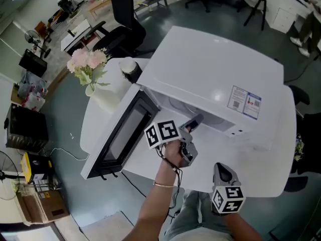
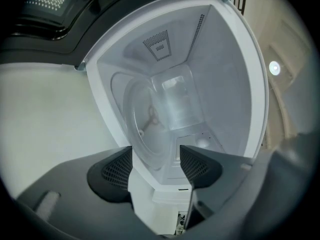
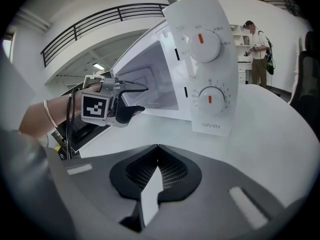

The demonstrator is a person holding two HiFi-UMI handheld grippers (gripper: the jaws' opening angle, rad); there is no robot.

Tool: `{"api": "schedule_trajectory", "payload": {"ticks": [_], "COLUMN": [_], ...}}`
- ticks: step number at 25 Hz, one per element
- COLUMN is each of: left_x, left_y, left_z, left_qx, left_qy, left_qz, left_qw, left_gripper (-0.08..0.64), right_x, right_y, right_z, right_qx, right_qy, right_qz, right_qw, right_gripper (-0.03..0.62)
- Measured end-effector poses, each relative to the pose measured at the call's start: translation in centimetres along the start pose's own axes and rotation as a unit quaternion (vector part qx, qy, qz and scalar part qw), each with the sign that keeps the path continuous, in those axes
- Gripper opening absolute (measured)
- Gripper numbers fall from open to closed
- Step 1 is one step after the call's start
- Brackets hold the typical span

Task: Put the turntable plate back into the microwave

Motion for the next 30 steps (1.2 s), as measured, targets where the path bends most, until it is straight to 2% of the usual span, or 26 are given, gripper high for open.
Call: {"api": "schedule_trajectory", "payload": {"ticks": [5, 8, 10, 15, 24, 30], "left_x": [0.4, 1.2, 1.9, 3.6, 5.9, 7.2], "left_y": [1.5, 2.8, 3.9, 6.6, 11.4, 13.8], "left_z": [0.4, 0.8, 1.2, 2.4, 5.1, 7.3], "left_qx": [0.010, 0.018, 0.026, 0.049, 0.116, 0.170], "left_qy": [-0.022, -0.059, -0.091, -0.162, -0.232, -0.280], "left_qz": [-0.022, -0.048, -0.078, -0.151, -0.215, -0.262], "left_qw": [0.9995, 0.9970, 0.9924, 0.9740, 0.9415, 0.9077], "left_gripper": [0.288, 0.277, 0.272, 0.228, 0.171, 0.040], "right_x": [-0.6, -1.2, -1.6, -2.6, -4.5, -5.9], "right_y": [0.2, 0.4, 0.5, 1.2, 3.1, 4.3], "right_z": [-0.9, -1.6, -2.2, -4.2, -7.9, -10.1], "right_qx": [0.003, 0.006, 0.010, 0.024, 0.055, 0.082], "right_qy": [0.016, 0.028, 0.038, 0.064, 0.101, 0.131], "right_qz": [-0.003, -0.008, -0.011, -0.020, -0.041, -0.066], "right_qw": [1.000, 1.000, 0.999, 0.997, 0.993, 0.986], "right_gripper": [0.011, 0.011, 0.011, 0.011, 0.011, 0.011]}}
Point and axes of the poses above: the fingertips, and each gripper's own axes: y backward along the fingers, x to its right, z out of its underside, the point moved 9 cm from there along y, backward along the fingers, and after that the axes turned 14 degrees about -x, right-handed, at the moved point
